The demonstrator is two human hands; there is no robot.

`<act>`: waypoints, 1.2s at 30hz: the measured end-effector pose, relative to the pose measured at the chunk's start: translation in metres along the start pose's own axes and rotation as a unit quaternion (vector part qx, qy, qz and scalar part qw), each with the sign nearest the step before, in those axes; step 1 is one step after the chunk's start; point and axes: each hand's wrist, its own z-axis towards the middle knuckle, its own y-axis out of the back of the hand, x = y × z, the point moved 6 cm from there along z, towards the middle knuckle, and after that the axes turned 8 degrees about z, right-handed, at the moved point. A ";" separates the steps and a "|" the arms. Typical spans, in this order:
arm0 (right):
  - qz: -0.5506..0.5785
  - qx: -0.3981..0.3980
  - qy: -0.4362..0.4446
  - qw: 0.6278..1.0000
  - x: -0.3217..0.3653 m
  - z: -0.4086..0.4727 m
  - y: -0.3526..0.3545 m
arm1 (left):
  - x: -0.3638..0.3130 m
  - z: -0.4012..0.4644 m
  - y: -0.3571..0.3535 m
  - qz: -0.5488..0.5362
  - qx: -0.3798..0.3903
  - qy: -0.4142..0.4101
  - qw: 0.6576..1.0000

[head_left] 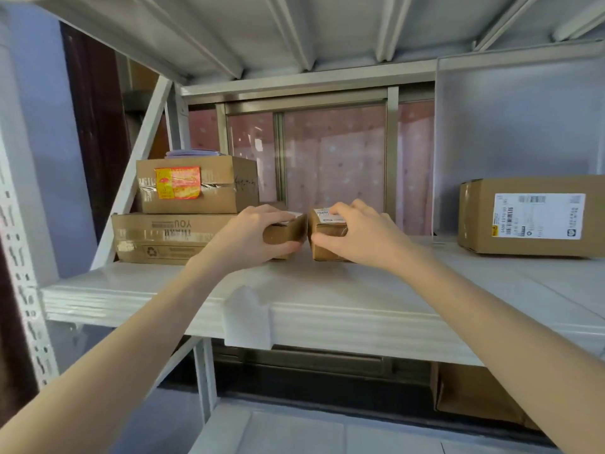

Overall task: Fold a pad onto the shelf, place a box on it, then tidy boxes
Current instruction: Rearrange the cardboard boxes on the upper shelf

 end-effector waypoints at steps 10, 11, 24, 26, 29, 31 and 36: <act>-0.070 0.023 -0.014 0.997 0.004 0.020 -0.030 | 0.017 0.006 -0.027 0.156 0.044 0.006 0.987; -0.074 0.028 -0.011 0.997 0.004 0.021 -0.032 | 0.019 0.008 -0.029 0.158 0.045 0.001 0.986; -0.156 0.076 0.041 0.984 0.002 0.021 -0.038 | 0.014 0.010 -0.022 0.172 0.021 -0.038 0.984; -0.154 0.092 0.035 0.983 -0.001 0.020 -0.032 | 0.009 0.010 -0.016 0.170 -0.006 -0.043 0.984; -0.125 0.078 0.047 0.988 -0.005 0.015 -0.014 | -0.007 0.013 -0.006 0.160 -0.029 -0.054 0.985; -0.125 0.057 0.063 0.988 -0.011 0.010 0.003 | -0.021 0.017 0.000 0.148 -0.032 -0.058 0.987; -0.132 0.006 0.076 0.988 -0.050 -0.001 0.054 | -0.081 0.039 0.004 0.136 -0.044 -0.086 0.986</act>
